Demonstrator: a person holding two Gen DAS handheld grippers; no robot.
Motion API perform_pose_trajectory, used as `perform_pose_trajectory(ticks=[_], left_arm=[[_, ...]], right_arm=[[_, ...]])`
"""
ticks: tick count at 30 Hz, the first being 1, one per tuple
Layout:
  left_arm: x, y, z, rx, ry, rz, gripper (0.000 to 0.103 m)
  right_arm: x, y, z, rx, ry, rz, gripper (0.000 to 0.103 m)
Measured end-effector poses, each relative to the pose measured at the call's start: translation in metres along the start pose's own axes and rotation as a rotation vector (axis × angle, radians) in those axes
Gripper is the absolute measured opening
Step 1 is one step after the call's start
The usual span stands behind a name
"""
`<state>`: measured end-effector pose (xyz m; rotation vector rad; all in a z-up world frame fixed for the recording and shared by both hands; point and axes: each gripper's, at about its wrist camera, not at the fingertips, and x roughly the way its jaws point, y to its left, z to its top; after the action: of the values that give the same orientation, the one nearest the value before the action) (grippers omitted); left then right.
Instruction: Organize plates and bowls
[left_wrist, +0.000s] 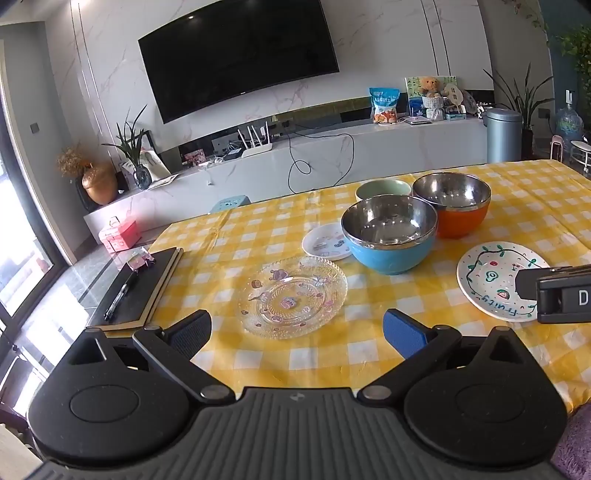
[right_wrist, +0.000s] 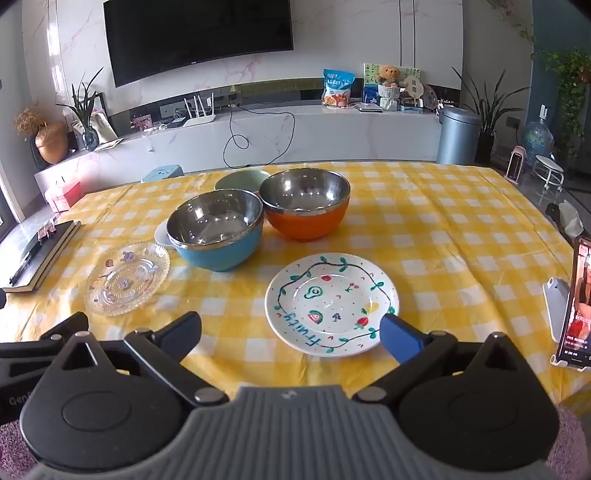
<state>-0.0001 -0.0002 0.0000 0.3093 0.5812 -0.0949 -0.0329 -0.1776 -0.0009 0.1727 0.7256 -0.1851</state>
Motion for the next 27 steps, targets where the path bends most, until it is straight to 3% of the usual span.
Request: perform_pose_trajectory(ticks=[27], left_arm=[[0.0038,0.0009,-0.0040,-0.012,0.013,-0.010,0.103]], right_arm=[[0.0014,0.0043,-0.0007,-0.011,0.011,-0.007,0.101]])
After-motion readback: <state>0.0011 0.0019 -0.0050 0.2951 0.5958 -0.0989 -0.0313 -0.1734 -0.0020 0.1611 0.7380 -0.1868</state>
